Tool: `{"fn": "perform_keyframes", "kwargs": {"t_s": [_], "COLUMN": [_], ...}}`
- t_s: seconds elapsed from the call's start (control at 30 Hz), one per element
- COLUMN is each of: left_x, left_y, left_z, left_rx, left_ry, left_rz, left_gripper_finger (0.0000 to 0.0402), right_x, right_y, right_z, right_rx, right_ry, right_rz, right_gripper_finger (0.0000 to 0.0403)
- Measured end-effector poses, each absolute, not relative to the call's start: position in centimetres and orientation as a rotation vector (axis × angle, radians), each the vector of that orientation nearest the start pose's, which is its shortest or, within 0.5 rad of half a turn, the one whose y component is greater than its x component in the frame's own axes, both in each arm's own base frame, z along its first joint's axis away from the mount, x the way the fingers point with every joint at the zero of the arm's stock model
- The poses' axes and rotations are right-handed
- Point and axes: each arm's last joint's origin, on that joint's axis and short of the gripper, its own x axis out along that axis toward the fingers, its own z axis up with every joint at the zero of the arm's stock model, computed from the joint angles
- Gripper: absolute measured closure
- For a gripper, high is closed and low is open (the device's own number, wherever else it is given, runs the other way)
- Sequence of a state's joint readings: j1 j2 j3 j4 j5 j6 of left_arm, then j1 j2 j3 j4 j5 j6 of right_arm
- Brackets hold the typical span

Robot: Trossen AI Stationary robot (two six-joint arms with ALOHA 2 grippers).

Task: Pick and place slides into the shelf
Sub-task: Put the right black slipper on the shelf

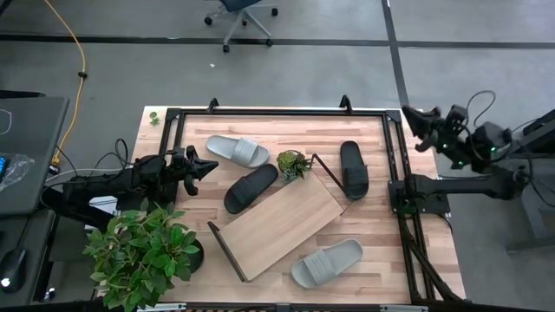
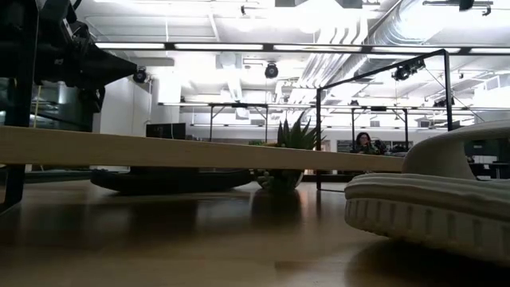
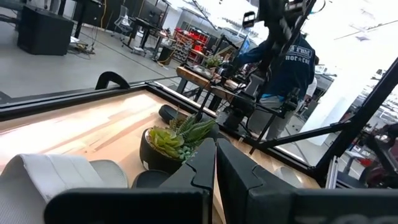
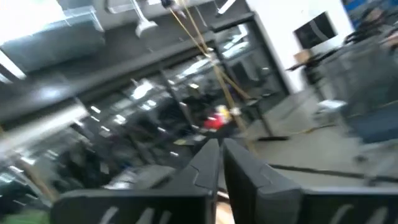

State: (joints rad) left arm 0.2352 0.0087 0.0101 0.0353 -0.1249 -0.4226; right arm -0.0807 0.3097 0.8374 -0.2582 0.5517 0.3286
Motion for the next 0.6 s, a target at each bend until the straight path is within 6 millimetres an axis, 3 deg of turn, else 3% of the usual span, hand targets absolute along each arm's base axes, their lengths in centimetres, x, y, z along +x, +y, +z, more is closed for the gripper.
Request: {"fn": "perform_keyframes", "kwargs": {"t_s": [0.33, 0.6], "left_x": [9.4, 9.3], "left_y": [2.7, 2.7], "left_z": [17.0, 17.0], "left_rx": [-0.413, -0.416], "left_ry": [-0.116, -0.129], "left_rz": [0.359, 0.390], "left_gripper_finger": [0.0396, 0.0396], "right_x": [5.1, 7.6], "right_y": [-2.4, -3.1], "right_z": [43.8, 44.8], "right_rx": [0.239, 0.161], "right_ry": [-0.112, 0.120], "right_rz": [-0.841, -0.967], "right_gripper_finger": [0.0310, 0.0304]}}
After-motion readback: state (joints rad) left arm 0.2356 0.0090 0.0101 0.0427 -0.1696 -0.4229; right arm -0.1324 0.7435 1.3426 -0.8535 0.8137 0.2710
